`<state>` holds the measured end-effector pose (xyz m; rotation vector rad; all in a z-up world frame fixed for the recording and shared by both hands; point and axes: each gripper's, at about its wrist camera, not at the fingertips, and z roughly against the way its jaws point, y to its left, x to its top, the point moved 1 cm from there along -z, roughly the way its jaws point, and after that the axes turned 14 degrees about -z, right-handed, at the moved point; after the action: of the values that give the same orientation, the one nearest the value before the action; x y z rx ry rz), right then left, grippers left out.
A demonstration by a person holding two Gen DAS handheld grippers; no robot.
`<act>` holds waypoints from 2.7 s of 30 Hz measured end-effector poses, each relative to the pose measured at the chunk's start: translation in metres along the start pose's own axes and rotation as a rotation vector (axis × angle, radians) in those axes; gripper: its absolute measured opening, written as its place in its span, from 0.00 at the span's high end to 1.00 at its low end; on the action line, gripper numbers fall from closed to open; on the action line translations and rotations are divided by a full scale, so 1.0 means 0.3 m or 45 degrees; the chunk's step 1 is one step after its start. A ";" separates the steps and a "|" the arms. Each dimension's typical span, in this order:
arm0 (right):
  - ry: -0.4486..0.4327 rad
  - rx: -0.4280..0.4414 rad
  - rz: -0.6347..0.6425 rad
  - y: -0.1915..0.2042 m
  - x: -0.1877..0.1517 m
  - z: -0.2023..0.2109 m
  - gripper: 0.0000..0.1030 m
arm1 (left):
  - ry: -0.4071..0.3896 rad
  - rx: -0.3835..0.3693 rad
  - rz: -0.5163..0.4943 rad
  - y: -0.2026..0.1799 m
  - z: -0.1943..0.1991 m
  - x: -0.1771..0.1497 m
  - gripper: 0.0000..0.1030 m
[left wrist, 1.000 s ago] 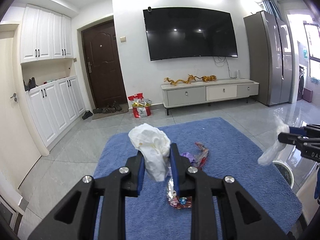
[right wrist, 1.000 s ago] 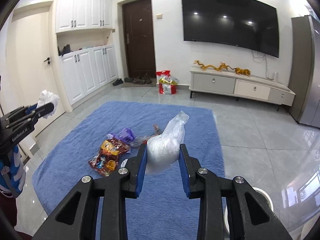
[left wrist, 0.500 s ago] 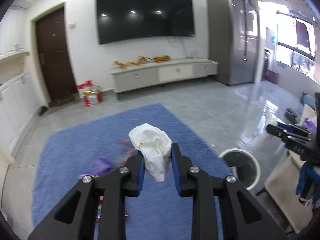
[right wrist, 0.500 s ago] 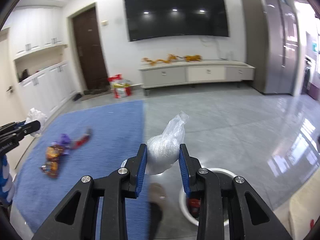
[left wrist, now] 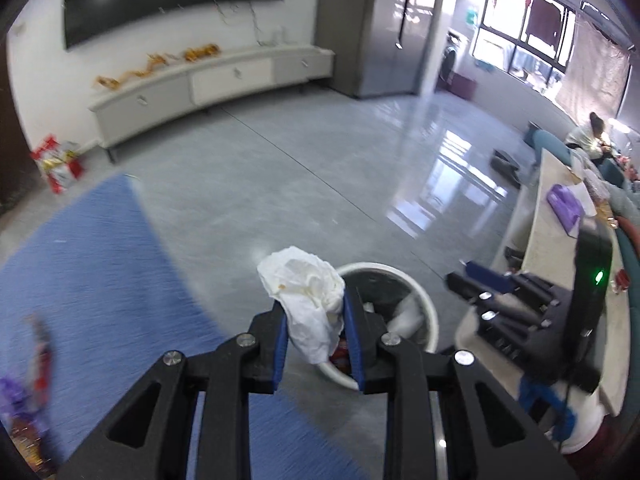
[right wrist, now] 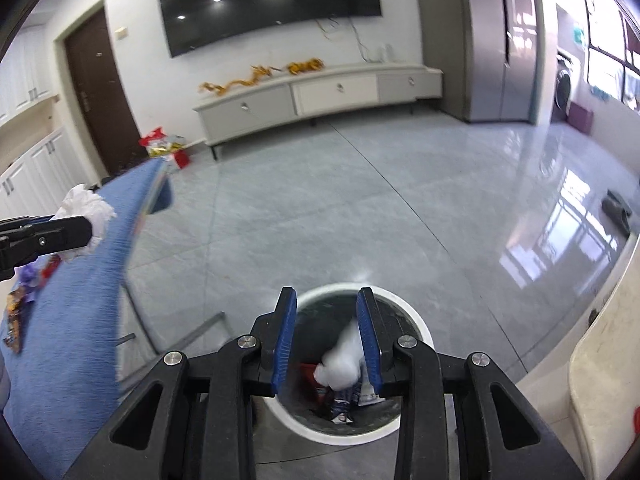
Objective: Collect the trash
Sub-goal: 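Carry tissue and clear bag to the white bin and open both tools, then move both open tools back over the remaining trash on the rug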
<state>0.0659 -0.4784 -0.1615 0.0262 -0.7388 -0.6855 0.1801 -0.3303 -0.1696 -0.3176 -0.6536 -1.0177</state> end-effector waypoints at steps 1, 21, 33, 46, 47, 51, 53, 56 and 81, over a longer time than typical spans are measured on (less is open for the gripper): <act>0.011 -0.009 -0.008 -0.012 -0.001 -0.021 0.69 | 0.017 -0.035 0.009 -0.014 -0.047 0.018 0.75; 0.044 -0.095 -0.172 -0.181 -0.075 -0.009 0.63 | 0.088 -0.219 0.096 -0.068 -0.228 0.083 0.50; -0.110 -0.058 -0.099 -0.092 -0.015 0.229 0.56 | -0.136 0.024 0.060 -0.047 0.085 0.017 0.50; -0.261 0.061 0.053 0.134 0.033 0.461 0.54 | -0.283 0.282 0.044 0.056 0.469 -0.148 0.45; -0.269 0.071 0.064 0.150 0.035 0.475 0.54 | -0.301 0.307 0.052 0.070 0.504 -0.166 0.45; -0.304 0.115 0.115 0.229 0.036 0.535 0.53 | -0.333 0.357 0.086 0.129 0.597 -0.225 0.44; -0.319 0.133 0.135 0.260 0.038 0.556 0.53 | -0.343 0.386 0.111 0.160 0.640 -0.262 0.44; -0.337 0.155 0.163 0.305 0.032 0.593 0.52 | -0.352 0.427 0.147 0.205 0.692 -0.322 0.44; -0.213 0.289 0.343 0.621 -0.039 0.506 0.49 | -0.208 0.577 0.530 0.651 0.769 -0.850 0.32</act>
<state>0.0697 -0.2935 -0.0077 0.0756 -0.9587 -0.3470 0.1753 0.0642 -0.1449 -0.1279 -0.9001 -0.4305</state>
